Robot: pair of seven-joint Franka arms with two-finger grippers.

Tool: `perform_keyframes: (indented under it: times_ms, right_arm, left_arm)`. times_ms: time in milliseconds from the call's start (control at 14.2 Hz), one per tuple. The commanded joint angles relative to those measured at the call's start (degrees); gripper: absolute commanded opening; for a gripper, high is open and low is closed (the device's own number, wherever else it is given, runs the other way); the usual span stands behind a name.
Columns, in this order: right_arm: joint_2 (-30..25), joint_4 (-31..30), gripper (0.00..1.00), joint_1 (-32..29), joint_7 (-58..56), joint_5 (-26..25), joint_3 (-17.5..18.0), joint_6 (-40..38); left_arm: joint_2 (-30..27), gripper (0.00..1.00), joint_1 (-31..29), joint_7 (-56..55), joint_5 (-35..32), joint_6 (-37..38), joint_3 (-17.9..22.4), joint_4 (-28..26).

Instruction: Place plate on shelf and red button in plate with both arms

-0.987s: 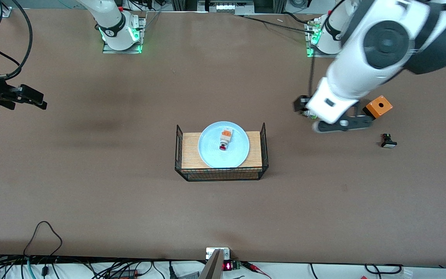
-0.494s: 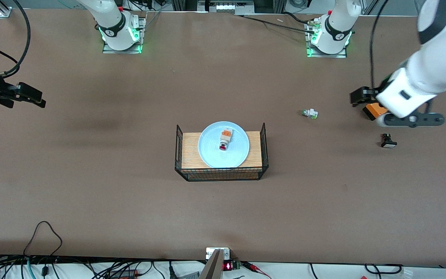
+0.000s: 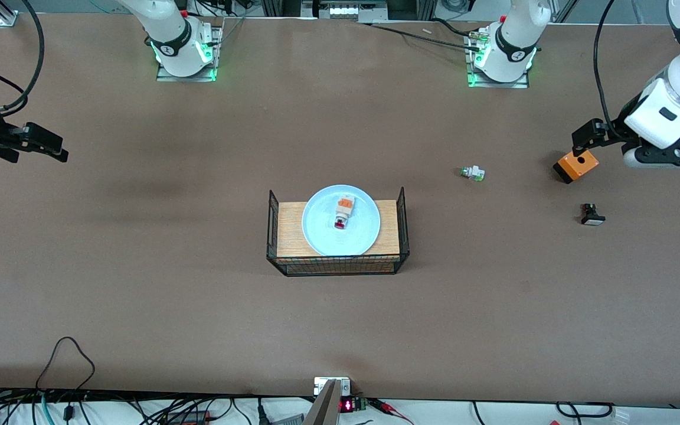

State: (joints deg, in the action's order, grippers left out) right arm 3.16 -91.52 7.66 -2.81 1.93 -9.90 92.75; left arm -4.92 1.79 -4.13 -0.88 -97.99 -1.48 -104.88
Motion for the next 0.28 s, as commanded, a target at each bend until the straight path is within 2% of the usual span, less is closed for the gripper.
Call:
perform_keyframes:
  times_ms: [0, 212]
  right_arm:
    - [-0.7, 0.21, 1.0, 0.08, 0.61, -0.7, 0.32, -1.0]
    - [-0.7, 0.21, 1.0, 0.08, 0.61, -0.7, 0.32, -1.0]
  left_arm:
    - [-1.76, 1.0, 0.14, 0.26, 0.26, -0.46, 0.07, -1.73]
    - [-0.97, 1.0, 0.23, 0.26, 0.26, 0.86, 0.07, -0.5]
